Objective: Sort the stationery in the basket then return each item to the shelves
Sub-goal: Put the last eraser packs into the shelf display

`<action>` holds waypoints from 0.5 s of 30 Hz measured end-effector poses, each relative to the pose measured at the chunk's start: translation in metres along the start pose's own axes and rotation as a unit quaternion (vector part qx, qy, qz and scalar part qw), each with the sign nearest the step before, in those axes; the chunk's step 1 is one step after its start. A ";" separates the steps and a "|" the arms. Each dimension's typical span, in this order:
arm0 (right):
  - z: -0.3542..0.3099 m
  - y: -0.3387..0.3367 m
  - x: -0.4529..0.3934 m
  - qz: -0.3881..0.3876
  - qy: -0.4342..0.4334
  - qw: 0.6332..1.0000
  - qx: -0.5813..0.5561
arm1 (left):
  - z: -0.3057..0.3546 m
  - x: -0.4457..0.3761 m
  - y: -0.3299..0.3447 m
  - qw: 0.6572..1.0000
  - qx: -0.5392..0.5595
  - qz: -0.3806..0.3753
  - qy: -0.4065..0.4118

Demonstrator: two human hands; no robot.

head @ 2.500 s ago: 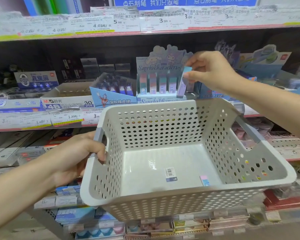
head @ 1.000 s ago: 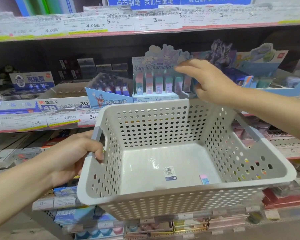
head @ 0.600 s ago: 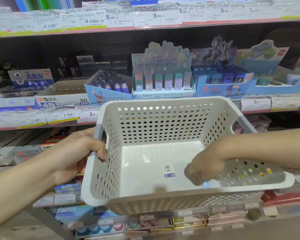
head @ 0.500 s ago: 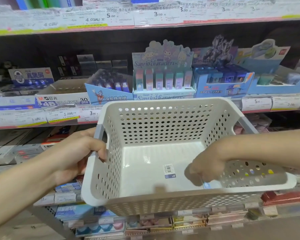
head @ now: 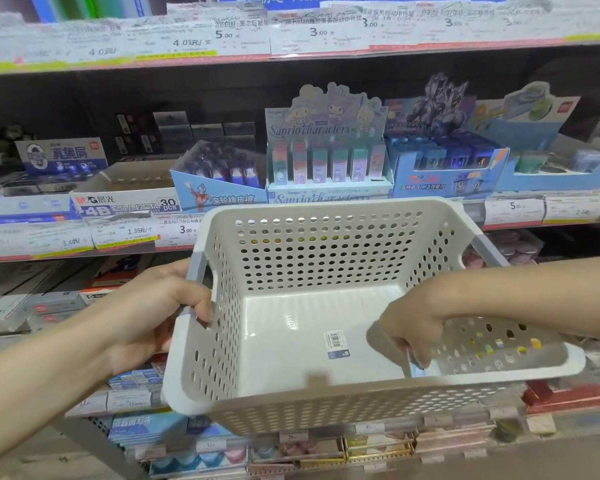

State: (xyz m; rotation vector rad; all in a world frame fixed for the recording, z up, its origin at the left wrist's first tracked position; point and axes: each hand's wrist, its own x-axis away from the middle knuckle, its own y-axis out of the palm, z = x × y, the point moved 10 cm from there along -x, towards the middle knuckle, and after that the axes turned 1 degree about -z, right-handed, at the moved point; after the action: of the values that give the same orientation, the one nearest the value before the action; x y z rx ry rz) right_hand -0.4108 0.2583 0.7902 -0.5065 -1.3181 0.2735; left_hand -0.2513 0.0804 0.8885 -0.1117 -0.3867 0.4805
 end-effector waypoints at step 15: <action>0.071 -0.132 0.146 0.471 -0.158 0.795 -0.347 | -0.001 -0.004 -0.004 1.000 0.003 -0.003 -0.007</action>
State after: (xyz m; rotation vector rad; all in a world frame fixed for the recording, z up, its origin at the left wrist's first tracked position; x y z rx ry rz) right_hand -0.4564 0.2271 0.9918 -1.8293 -1.3714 0.7237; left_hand -0.2529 0.0751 0.8873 -0.1019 -0.3985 0.4756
